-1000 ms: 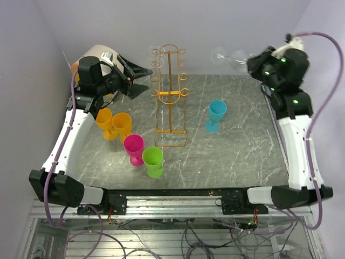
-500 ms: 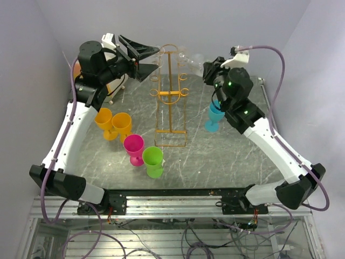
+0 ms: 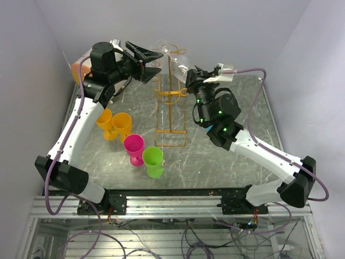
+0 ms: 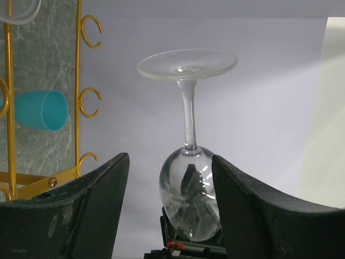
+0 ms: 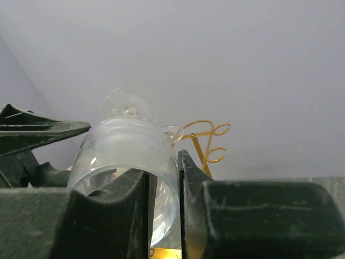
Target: Place the wine glass upside down on the wine glass rack
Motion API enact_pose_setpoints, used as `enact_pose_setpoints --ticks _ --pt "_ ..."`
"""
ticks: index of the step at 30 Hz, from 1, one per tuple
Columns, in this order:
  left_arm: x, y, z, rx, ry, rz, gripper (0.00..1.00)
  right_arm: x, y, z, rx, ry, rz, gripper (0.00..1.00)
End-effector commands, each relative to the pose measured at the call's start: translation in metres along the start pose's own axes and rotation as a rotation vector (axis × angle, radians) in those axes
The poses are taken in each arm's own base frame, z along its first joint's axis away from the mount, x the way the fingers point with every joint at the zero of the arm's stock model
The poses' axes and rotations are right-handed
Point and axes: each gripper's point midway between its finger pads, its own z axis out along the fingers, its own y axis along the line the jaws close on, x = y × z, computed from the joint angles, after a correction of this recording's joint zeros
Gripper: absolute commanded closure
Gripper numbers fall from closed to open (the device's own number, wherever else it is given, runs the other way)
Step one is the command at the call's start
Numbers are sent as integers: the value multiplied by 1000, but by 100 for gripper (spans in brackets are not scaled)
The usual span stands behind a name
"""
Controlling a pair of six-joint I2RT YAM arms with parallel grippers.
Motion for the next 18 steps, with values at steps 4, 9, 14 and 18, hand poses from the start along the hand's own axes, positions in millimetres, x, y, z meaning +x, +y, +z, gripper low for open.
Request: enact_pose_setpoints --ticks 4,9,14,18 --pt "0 -9 3 24 -10 9 30 -11 24 4 -11 -78 28 100" --pt "-4 -18 3 39 -32 43 32 -3 35 2 -30 -66 30 100" --pt "-8 -17 5 36 -48 50 35 -1 43 -2 -38 -71 36 100" --pt "-11 -12 6 16 -65 66 37 1 51 -9 -33 -88 15 100"
